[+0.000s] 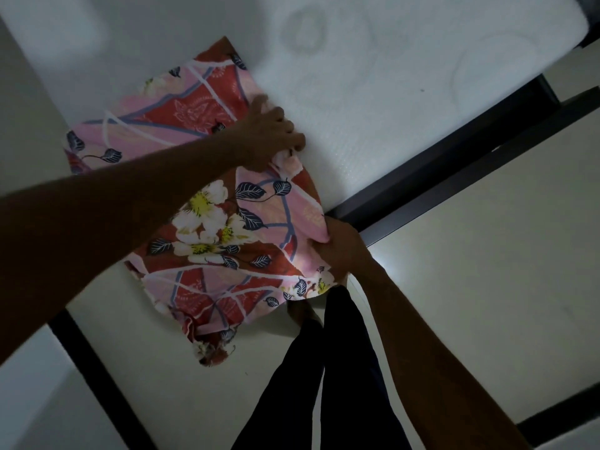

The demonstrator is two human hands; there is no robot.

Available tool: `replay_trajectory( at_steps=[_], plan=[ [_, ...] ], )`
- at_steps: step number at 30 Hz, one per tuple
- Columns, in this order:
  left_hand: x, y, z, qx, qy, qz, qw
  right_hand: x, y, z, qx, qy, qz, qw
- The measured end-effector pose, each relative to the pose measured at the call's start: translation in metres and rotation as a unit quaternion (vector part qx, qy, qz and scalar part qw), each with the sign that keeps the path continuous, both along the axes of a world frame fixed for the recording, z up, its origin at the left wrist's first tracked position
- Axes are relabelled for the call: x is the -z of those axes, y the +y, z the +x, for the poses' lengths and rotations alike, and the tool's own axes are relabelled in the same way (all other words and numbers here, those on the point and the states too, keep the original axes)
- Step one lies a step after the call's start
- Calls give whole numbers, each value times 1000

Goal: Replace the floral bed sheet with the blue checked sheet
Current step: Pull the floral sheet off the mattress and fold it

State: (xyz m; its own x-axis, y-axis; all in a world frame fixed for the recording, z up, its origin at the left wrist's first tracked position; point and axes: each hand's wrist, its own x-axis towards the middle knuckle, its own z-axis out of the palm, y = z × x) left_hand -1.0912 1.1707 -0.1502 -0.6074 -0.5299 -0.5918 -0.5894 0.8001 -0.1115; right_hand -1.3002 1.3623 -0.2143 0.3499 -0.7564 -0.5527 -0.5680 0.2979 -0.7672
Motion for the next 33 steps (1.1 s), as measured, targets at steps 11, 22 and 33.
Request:
replay_trajectory(
  at_steps=[11,22,33],
  plan=[
    [-46,-48,-5,7,-105,-68,992,-80,-66,-53,41,-143,50,988],
    [-138,-140,-101,-26,178,-167,969,-150,-173,-177,180,-147,-48,971],
    [-92,-230,-199,8,-47,-139,989,-124,-201,-278,245,28,-55,967]
  ],
)
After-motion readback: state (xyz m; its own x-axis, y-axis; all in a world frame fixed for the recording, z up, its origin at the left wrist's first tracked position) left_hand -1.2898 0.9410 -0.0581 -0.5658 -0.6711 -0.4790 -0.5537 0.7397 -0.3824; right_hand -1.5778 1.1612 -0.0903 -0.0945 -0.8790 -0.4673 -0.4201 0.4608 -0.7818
